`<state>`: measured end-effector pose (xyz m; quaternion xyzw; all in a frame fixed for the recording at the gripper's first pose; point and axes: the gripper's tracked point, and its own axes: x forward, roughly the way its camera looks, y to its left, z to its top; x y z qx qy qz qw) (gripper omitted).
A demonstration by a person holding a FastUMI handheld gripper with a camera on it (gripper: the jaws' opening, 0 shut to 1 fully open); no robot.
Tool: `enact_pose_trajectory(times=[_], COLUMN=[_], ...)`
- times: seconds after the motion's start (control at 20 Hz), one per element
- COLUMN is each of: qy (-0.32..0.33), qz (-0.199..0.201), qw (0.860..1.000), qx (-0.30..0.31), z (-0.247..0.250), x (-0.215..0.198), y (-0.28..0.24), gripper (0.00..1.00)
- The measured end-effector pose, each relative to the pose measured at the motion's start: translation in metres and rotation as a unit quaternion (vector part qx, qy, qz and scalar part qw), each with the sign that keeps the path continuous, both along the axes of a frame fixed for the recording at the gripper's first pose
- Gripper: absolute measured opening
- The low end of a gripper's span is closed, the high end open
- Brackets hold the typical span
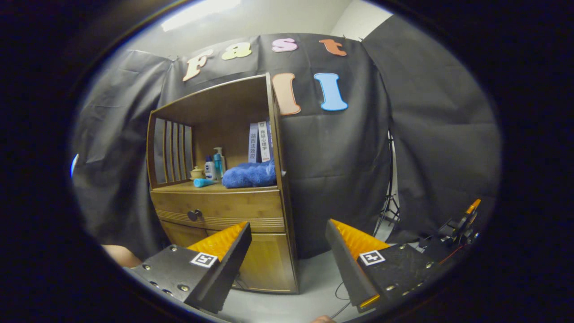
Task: Pull open the drawer, take out the items inside it, and place them on the countertop above the cabinet.
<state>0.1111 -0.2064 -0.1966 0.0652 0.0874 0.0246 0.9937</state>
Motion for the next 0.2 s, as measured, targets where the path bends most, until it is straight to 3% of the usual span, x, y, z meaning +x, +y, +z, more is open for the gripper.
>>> enact_pose_trajectory(times=[0.2], qy=[0.001], qz=[0.0], qw=[1.0], qx=[-0.001], z=[-0.0008], x=[0.0002], y=[-0.0001], gripper=[0.99])
